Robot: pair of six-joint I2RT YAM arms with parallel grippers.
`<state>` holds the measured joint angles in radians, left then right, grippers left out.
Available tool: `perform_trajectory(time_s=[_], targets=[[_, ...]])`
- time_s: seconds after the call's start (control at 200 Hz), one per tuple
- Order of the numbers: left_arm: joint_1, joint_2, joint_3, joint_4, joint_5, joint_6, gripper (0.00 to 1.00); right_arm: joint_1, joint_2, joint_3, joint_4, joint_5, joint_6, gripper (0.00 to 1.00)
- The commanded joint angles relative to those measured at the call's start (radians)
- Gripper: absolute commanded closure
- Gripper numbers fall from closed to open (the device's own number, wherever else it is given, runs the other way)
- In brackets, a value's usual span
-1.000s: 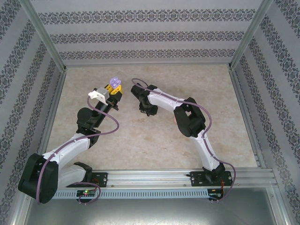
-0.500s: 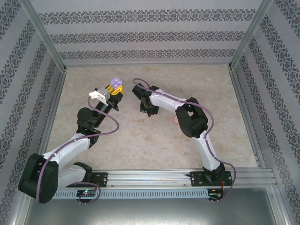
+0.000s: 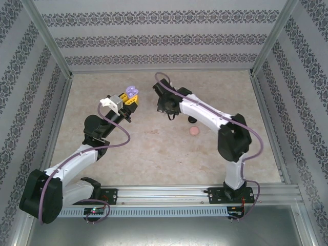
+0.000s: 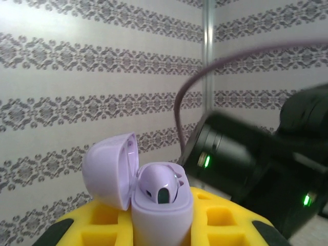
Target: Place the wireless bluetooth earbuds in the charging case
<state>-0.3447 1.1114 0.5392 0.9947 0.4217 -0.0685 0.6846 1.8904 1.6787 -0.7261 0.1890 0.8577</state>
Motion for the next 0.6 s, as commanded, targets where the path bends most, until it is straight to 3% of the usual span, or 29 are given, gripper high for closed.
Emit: perform_trajectory(time_s=[0.0,0.31,0.595], targets=[[0.013,-0.023,0.059,-0.041,0.110,0.036,1.00,-0.004,-0.116,-0.019,0.032,0.048,-0.091,0.86],[-0.029,0.001,0.150,-0.187,0.277,0.137,1.00,0.028,-0.378,-0.027,0.118,0.067,-0.254,0.86],[-0.091,0.045,0.204,-0.273,0.269,0.235,1.00,0.116,-0.526,-0.060,0.195,0.111,-0.355,0.86]])
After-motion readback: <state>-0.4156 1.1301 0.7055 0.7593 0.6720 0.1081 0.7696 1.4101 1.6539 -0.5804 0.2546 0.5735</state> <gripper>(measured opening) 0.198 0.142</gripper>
